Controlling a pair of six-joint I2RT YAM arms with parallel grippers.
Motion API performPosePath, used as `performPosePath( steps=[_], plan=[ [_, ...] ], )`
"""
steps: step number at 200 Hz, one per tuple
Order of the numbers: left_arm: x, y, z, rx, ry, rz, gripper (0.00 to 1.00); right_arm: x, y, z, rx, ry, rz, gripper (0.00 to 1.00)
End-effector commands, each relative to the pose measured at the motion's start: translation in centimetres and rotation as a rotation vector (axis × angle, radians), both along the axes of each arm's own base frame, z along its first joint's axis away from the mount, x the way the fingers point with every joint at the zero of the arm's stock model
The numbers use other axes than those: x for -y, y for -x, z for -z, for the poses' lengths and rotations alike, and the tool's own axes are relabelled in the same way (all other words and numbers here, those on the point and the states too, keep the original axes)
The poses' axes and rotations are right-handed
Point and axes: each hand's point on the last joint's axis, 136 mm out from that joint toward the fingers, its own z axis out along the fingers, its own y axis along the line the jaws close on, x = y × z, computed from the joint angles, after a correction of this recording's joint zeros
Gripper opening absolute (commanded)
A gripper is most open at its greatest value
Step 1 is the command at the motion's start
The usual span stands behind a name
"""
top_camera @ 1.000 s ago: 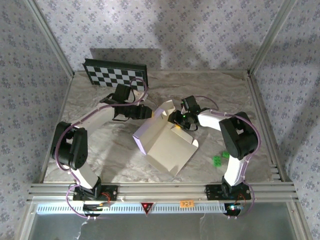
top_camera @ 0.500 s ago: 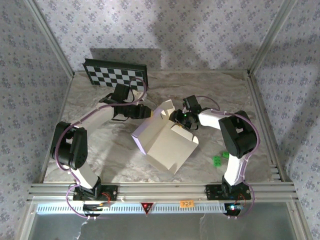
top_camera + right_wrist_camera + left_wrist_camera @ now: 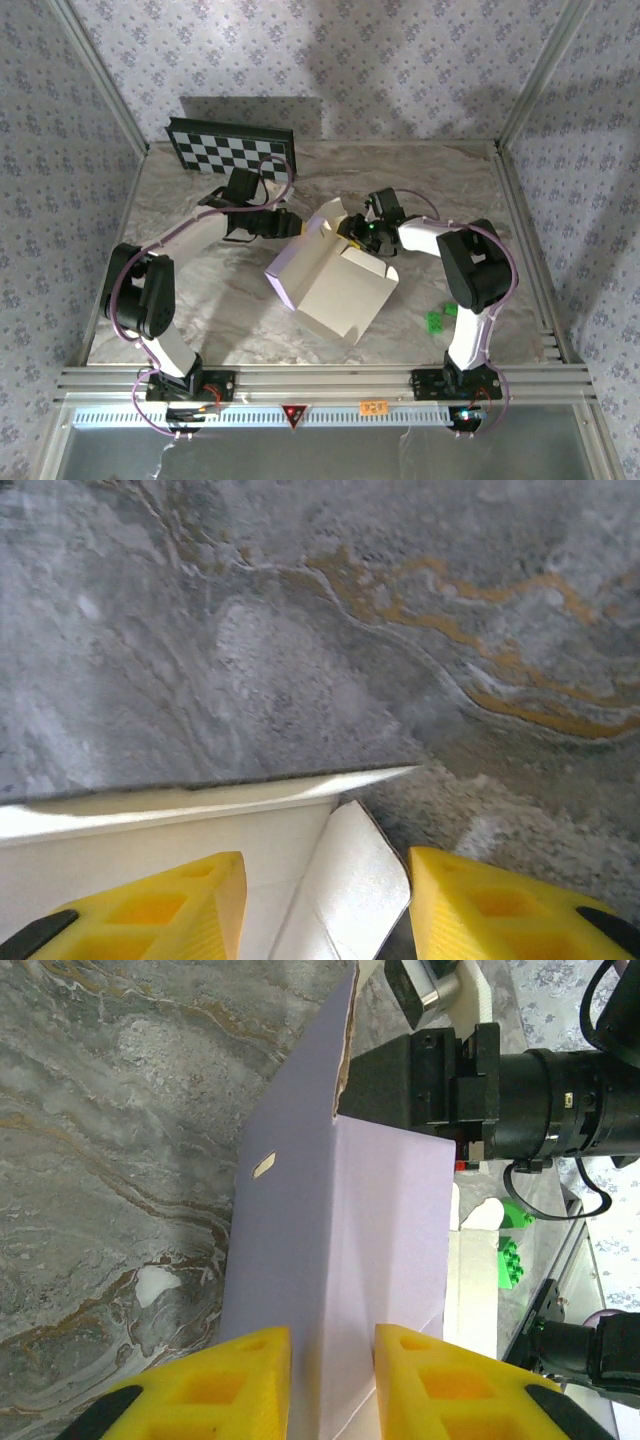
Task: Fold the paper box
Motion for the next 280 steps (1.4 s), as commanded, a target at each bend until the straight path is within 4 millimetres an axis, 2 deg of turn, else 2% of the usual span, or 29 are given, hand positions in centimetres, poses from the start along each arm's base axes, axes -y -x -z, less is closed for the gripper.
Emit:
performPosePath(
  steps=[1, 52, 104, 135, 186, 234, 280],
  plan=[
    [-0.8, 1.4, 1.6, -0.063, -0.047, -0.003, 0.28, -0.9, -0.4, -0.8, 0.036, -0.071, -0.017, 0.46],
    [-0.8, 1.6, 1.7, -0.066, -0.049, -0.001, 0.28, -1.2, -0.4, -1.8, 0.089, -0.112, -0.028, 0.41],
    [-0.7, 1.8, 1.7, -0.07, -0.051, 0.001, 0.27, -1.8, -0.3, -2.1, 0.102, -0.145, -0.062, 0.26],
    [-0.8, 1.8, 1.6, -0.072, -0.055, -0.002, 0.27, -1.8, -0.1, -2.1, 0.11, -0.142, -0.073, 0.22],
    [-0.8, 1.7, 1.7, -0.074, -0.061, -0.006, 0.27, -2.7, 0.5, -2.6, 0.107, -0.175, -0.118, 0.26],
    [-0.8, 1.7, 1.8, -0.079, -0.069, -0.013, 0.27, -3.9, 2.0, -2.6, 0.078, -0.181, -0.158, 0.28],
    [-0.9, 1.8, 1.9, -0.082, -0.079, -0.021, 0.27, -4.1, 3.4, -2.1, 0.049, -0.157, -0.159, 0.31]
  ],
)
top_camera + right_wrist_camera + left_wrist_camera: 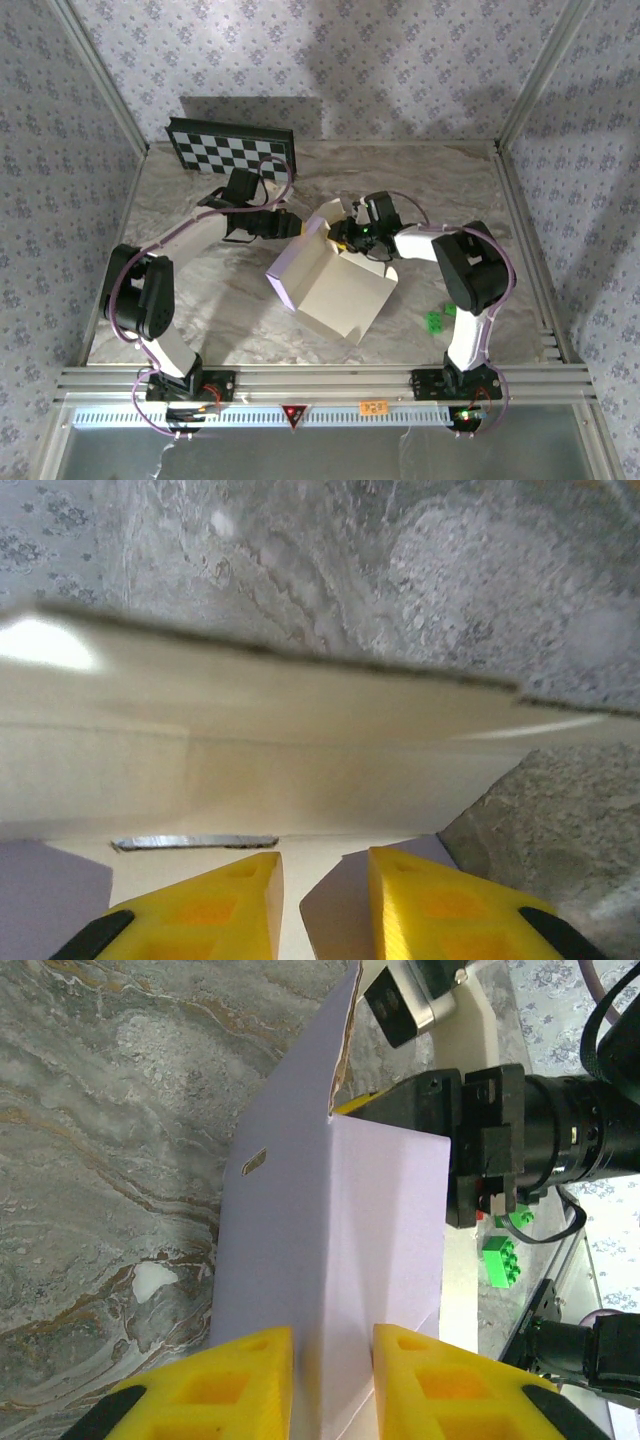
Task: Fold the paper box
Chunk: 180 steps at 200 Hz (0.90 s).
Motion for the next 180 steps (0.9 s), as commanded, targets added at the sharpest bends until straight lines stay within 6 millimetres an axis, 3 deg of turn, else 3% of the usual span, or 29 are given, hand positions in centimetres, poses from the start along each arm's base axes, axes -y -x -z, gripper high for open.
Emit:
performPosePath(
  steps=[1, 70, 180],
  plan=[
    [-0.9, 1.7, 2.0, -0.076, -0.08, -0.016, 0.27, -0.1, 1.4, -0.4, -0.019, 0.008, -0.02, 0.31],
    [-0.9, 1.9, 2.1, -0.082, -0.089, -0.024, 0.27, -0.1, 3.1, 1.5, -0.072, 0.1, -0.023, 0.3],
    [-0.9, 2.3, 2.0, -0.085, -0.092, -0.027, 0.26, 2.7, 5.2, 6.7, -0.143, 0.348, 0.004, 0.24]
  ],
)
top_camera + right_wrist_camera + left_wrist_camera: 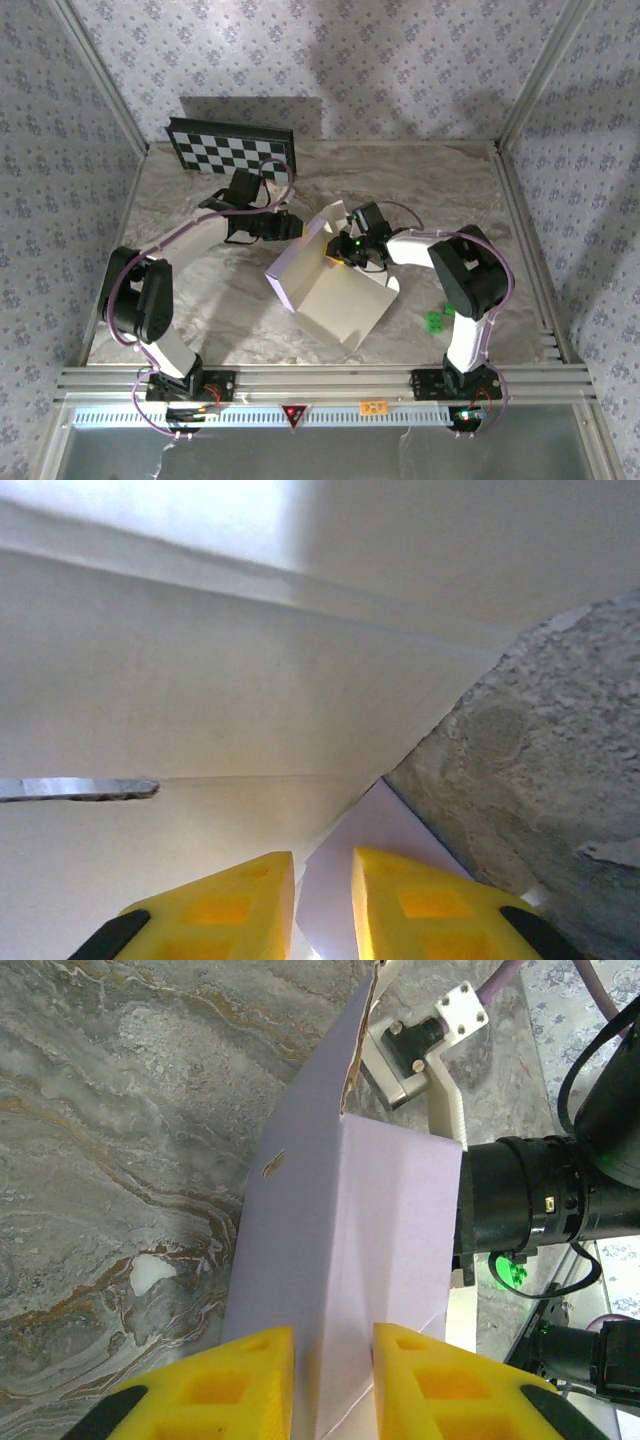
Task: Fold the paper box
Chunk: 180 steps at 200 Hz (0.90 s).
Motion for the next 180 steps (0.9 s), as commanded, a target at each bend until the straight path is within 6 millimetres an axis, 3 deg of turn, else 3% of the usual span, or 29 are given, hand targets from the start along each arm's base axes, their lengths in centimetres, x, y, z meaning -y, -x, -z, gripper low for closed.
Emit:
performPosePath(
  steps=[1, 74, 102, 129, 152, 180],
  plan=[
    [-1.1, 1.8, 2.0, -0.086, -0.073, -0.014, 0.26, 2.6, 2.0, 3.6, -0.072, 0.164, 0.014, 0.24],
    [-0.7, 2.0, 1.6, -0.084, -0.072, -0.01, 0.26, 4.7, 3.7, 7.6, -0.131, 0.315, 0.022, 0.12],
    [-0.4, 2.2, 1.4, -0.083, -0.078, -0.006, 0.26, 6.1, 4.0, 8.0, -0.098, 0.427, 0.035, 0.07],
    [0.1, 2.6, 1.2, -0.073, -0.09, -0.001, 0.27, 5.7, 4.0, 8.1, -0.072, 0.429, 0.015, 0.06],
    [0.3, 2.9, 1.8, -0.074, -0.117, -0.001, 0.27, 4.9, 3.9, 7.3, -0.033, 0.413, -0.015, 0.06],
    [0.4, 3.0, 2.4, -0.08, -0.123, -0.017, 0.27, 3.7, 2.6, 3.1, 0.084, 0.331, -0.043, 0.12]
  ],
)
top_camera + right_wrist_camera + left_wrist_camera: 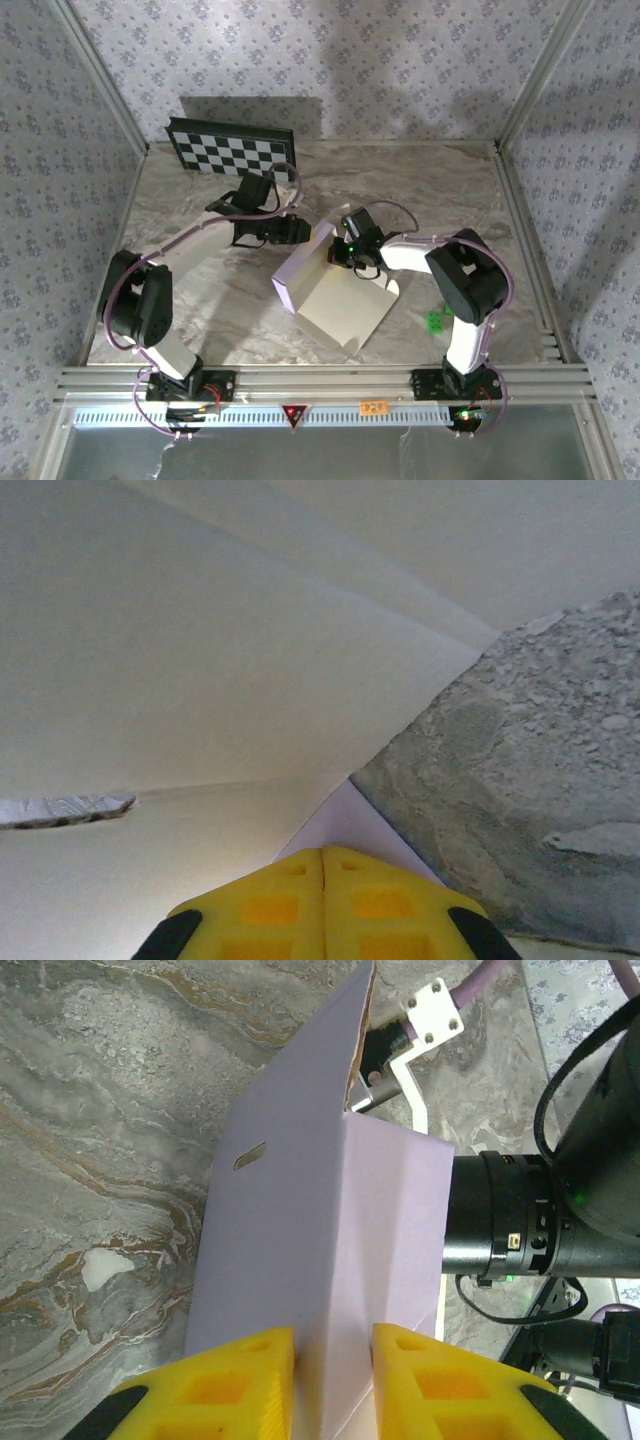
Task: Fold the paper box
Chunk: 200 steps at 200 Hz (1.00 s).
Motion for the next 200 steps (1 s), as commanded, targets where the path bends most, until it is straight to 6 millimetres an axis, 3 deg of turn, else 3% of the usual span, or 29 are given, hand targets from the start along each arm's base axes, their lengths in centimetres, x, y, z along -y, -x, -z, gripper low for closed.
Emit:
performPosePath(
  steps=[1, 46, 98, 133, 163, 169, 200],
  plan=[
    [-1.4, 1.6, 2.7, -0.088, -0.1, -0.036, 0.27, 3.3, 2.2, 2.0, -0.045, 0.154, -0.013, 0.12],
    [-1.3, 1.6, 2.9, -0.083, -0.116, -0.039, 0.27, 4.3, 1.7, -5.5, 0.131, 0.153, -0.103, 0.29],
    [-0.8, 1.7, 2.9, -0.079, -0.117, -0.036, 0.27, 7.6, 0.5, -11.6, 0.273, 0.154, -0.14, 0.4],
    [-0.6, 1.8, 2.9, -0.076, -0.124, -0.028, 0.27, 8.5, -0.9, -13.3, 0.309, 0.135, -0.217, 0.45],
    [-0.5, 2.0, 3.0, -0.075, -0.134, -0.026, 0.27, 9.3, -2.9, -12.9, 0.307, 0.167, -0.355, 0.49],
    [-0.5, 2.0, 3.0, -0.075, -0.135, -0.026, 0.27, 8.9, -3.7, -13.8, 0.339, 0.167, -0.384, 0.5],
    [-0.6, 2.0, 3.1, -0.072, -0.144, -0.029, 0.27, 7.3, -4.1, -13.6, 0.373, 0.15, -0.553, 0.5]
  ],
)
